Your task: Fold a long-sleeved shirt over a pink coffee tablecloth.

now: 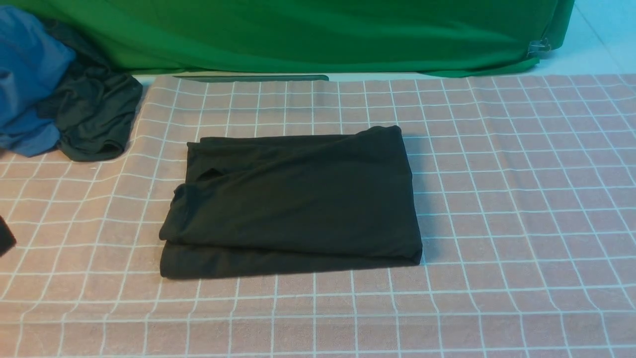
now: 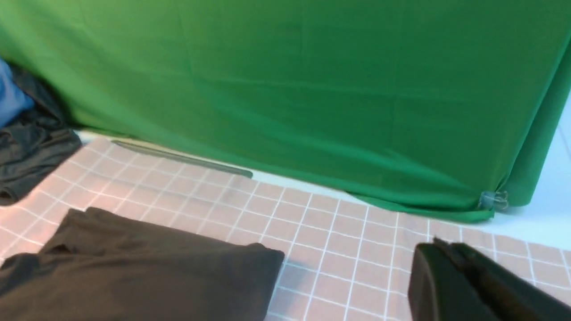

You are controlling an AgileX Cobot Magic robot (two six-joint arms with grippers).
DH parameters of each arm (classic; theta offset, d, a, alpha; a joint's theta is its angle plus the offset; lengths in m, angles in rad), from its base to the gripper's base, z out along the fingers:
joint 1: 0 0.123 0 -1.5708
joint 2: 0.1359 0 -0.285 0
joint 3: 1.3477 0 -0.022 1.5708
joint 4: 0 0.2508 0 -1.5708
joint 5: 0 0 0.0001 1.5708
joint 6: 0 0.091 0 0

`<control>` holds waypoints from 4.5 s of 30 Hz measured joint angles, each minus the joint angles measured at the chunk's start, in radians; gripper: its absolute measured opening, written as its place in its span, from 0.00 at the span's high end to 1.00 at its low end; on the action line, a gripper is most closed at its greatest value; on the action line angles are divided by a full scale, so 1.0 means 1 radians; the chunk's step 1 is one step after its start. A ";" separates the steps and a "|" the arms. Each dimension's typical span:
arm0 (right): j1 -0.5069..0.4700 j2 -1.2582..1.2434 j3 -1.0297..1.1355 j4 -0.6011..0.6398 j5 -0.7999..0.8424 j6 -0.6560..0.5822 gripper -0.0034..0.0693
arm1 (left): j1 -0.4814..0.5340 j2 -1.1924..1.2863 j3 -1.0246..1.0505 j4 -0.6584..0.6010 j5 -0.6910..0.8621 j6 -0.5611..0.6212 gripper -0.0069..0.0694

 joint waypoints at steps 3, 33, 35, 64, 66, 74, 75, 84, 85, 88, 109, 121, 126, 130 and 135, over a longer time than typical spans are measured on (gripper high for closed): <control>0.000 0.008 0.001 0.000 -0.050 -0.036 0.90 | 0.000 -0.001 0.000 0.026 -0.011 0.000 0.89; 0.000 -0.674 0.551 -0.001 -0.655 -0.158 0.75 | 0.000 -0.398 0.284 0.069 -0.331 0.033 0.89; 0.000 -0.674 0.551 -0.001 -0.652 -0.158 0.75 | 0.000 -0.398 0.285 0.069 -0.322 0.033 0.89; 0.000 -0.674 0.551 0.000 -0.651 -0.158 0.66 | 0.089 -0.399 0.498 0.075 -0.563 0.178 0.89; 0.000 -0.674 0.551 0.000 -0.651 -0.157 0.66 | 0.132 -0.399 0.568 0.069 -0.606 0.182 0.89; 0.000 -0.674 0.551 0.000 -0.651 -0.157 0.64 | 0.218 -0.398 0.756 0.069 -0.696 0.182 0.89; 0.000 -0.674 0.551 0.000 -0.651 -0.157 0.64 | 0.218 -0.398 0.759 0.069 -0.685 0.182 0.89; 0.000 -0.674 0.551 0.000 -0.651 -0.157 0.63 | 0.218 -0.398 0.760 0.062 -0.667 0.182 0.89; 0.000 -0.674 0.551 0.000 -0.651 -0.157 0.63 | 0.218 -0.398 0.760 0.062 -0.667 0.182 0.89; 0.000 -0.674 0.551 0.000 -0.651 -0.157 0.63 | 0.218 -0.398 0.760 0.062 -0.667 0.184 0.89; 0.000 -0.674 0.551 0.000 -0.651 -0.159 0.63 | 0.218 -0.398 0.760 0.062 -0.668 0.192 0.89; -0.031 -0.680 0.692 0.000 -0.369 -0.207 0.63 | 0.218 -0.398 0.760 0.062 -0.668 0.192 0.89; -0.051 -0.679 0.827 0.000 -0.360 -0.207 0.63 | 0.218 -0.398 0.760 0.062 -0.668 0.192 0.89; -0.053 -0.684 0.941 0.000 -0.372 -0.201 0.63 | 0.218 -0.398 0.760 0.062 -0.668 0.192 0.89; -0.054 -0.740 1.015 0.000 -0.366 -0.172 0.63 | 0.218 -0.398 0.760 0.062 -0.668 0.192 0.89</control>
